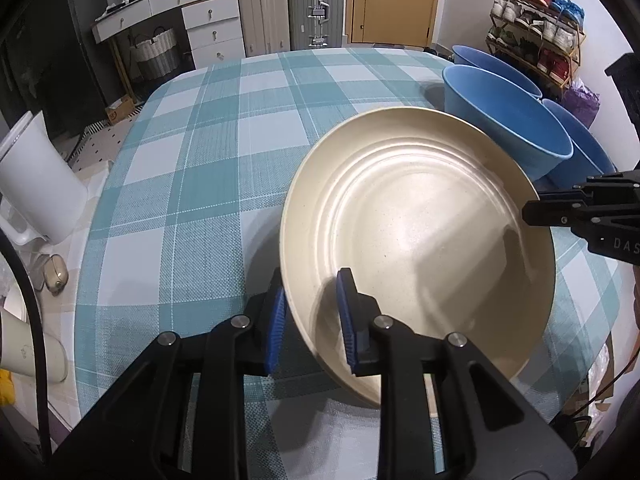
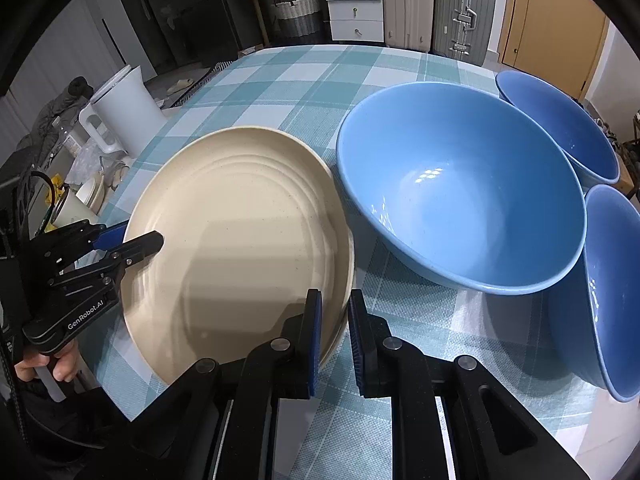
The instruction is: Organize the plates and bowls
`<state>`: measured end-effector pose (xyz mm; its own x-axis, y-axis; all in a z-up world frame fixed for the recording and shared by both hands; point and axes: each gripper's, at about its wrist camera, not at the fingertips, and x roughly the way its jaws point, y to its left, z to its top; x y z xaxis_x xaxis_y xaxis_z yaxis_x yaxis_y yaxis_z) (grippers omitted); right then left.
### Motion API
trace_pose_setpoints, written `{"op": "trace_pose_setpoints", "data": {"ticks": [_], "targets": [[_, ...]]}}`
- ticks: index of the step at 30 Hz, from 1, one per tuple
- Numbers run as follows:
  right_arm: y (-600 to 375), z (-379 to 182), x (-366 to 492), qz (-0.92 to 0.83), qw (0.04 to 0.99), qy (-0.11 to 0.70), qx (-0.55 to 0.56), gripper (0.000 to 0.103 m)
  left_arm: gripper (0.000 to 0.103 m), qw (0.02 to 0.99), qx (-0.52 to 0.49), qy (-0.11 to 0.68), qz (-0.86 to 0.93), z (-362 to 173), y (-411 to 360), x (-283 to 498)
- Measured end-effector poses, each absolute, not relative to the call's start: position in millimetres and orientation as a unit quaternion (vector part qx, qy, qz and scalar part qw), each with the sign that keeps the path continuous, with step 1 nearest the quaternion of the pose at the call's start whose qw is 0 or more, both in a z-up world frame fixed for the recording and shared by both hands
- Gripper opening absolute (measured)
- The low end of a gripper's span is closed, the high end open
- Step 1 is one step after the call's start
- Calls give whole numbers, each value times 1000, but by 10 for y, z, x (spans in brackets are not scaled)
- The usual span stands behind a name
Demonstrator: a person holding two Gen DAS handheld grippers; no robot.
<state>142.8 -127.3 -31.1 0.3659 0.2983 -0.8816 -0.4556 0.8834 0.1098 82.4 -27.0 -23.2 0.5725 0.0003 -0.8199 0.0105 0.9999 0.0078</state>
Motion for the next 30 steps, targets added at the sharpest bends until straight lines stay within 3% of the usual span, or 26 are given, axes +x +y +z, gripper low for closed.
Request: {"op": "trace_pose_setpoints", "data": {"ticks": [30], "targets": [[-1270, -382, 1394, 219, 830, 506, -82, 15, 23, 876, 58, 479, 9, -397, -395, 846]]}}
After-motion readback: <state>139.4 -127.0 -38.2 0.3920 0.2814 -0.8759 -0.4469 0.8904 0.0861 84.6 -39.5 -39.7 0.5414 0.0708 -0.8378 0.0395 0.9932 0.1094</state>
